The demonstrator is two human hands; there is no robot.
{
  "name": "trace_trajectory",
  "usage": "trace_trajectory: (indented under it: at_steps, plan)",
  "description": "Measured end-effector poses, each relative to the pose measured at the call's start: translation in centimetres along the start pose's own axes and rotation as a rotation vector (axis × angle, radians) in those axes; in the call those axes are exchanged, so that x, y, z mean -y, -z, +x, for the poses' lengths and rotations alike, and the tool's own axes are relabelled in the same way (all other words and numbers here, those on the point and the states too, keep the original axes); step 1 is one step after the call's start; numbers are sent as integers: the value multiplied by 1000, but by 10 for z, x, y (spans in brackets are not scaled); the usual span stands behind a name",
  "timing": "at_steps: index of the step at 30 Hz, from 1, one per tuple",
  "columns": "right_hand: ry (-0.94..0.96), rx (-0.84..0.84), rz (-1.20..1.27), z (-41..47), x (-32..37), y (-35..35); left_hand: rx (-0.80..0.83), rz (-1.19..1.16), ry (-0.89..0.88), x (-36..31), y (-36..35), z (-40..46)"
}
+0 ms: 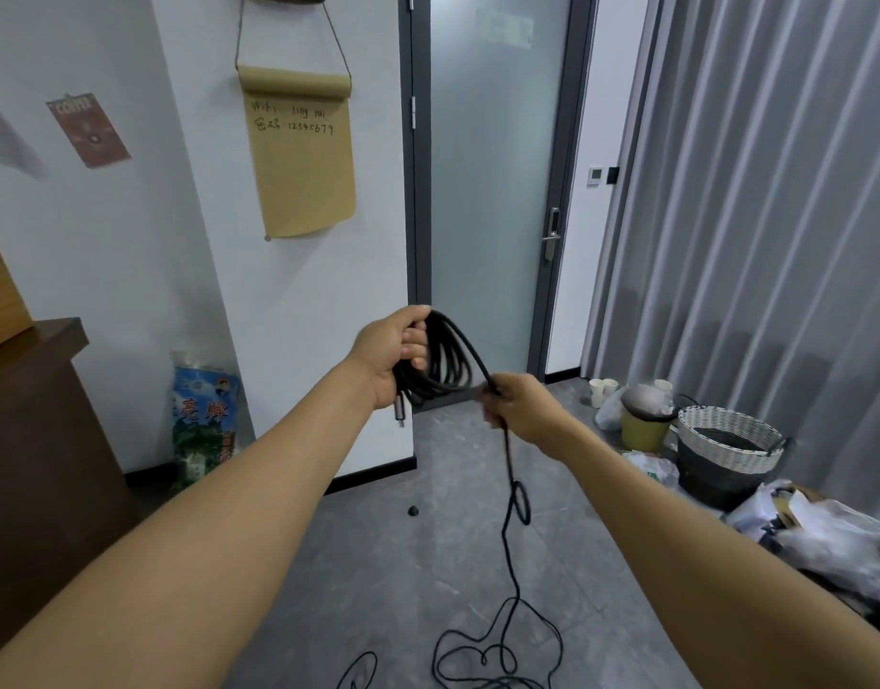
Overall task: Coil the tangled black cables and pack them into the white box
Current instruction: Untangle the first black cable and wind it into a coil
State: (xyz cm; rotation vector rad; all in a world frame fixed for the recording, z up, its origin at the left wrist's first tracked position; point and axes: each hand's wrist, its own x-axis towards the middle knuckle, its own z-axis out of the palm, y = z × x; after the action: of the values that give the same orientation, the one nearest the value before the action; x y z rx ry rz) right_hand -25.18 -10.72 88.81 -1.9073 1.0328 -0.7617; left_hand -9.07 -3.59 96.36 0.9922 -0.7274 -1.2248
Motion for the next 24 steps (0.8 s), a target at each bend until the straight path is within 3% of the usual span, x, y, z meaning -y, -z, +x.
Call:
trace_trajectory:
  at_steps: [6, 9, 12, 16, 19, 24]
  plan:
    - [-64, -63, -97, -9, -48, 36, -471, -106, -114, -13, 60, 15]
    - [-20, -53, -230, -6, -45, 38, -596, -126, -128, -10, 63, 22]
    - [-56, 71, -606, -18, -52, 50, -661, -144, -148, -19, 73, 24]
    - [-147, 268, -704, -30, -53, 48, -647, -58, -157, -19, 73, 26]
    - [-66, 357, -682, -24, -37, 33, -611, 122, -203, -12, 60, 33]
    - [118, 372, -507, -17, 4, 22, -578, 693, -301, 9, 53, 41]
